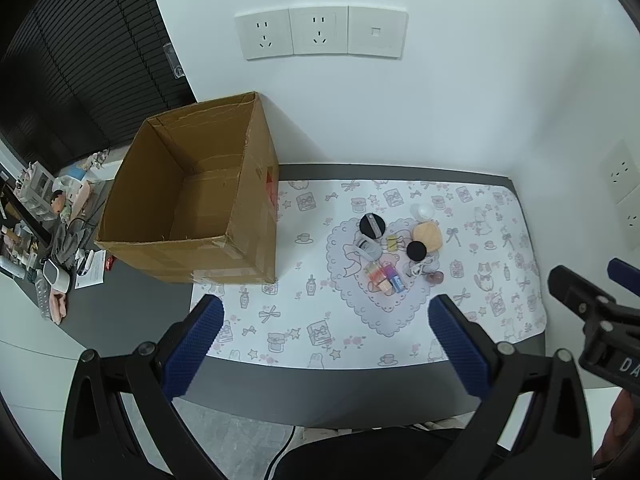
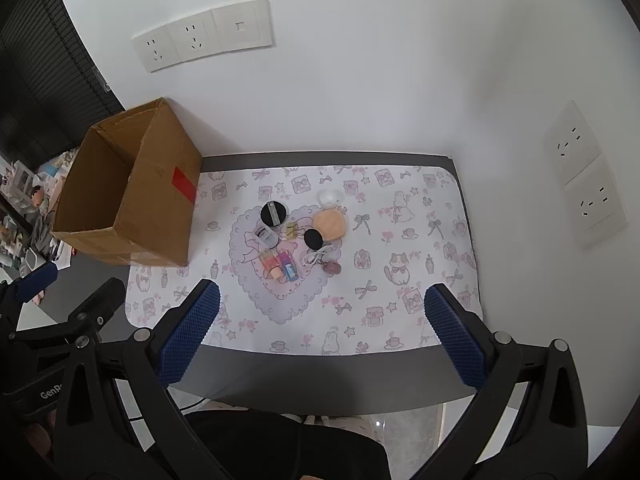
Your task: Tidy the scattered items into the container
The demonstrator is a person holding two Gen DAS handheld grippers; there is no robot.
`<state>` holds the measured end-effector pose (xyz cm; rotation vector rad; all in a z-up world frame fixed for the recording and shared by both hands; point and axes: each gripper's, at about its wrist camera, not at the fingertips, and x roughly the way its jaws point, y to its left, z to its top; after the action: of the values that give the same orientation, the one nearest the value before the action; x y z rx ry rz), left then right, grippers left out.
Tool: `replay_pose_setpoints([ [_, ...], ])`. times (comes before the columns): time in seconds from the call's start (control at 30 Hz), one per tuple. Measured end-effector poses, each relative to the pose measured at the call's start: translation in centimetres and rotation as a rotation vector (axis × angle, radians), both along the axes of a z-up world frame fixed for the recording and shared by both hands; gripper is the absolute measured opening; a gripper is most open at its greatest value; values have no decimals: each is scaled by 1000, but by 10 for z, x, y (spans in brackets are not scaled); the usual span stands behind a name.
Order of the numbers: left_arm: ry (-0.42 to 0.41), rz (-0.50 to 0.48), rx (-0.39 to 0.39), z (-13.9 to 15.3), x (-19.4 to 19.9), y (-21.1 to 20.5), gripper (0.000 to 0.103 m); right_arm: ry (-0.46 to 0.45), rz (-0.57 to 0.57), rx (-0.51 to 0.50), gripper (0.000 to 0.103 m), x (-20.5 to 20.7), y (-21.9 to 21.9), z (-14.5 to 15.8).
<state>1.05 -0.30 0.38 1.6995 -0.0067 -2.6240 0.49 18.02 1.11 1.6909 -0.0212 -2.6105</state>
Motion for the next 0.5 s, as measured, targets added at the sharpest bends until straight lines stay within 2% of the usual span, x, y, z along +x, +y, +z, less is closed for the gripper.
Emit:
replay_pose_setpoints([
  [0.5,4,7,5,4,-1,1,102,3,1,4,103,2,3,6],
])
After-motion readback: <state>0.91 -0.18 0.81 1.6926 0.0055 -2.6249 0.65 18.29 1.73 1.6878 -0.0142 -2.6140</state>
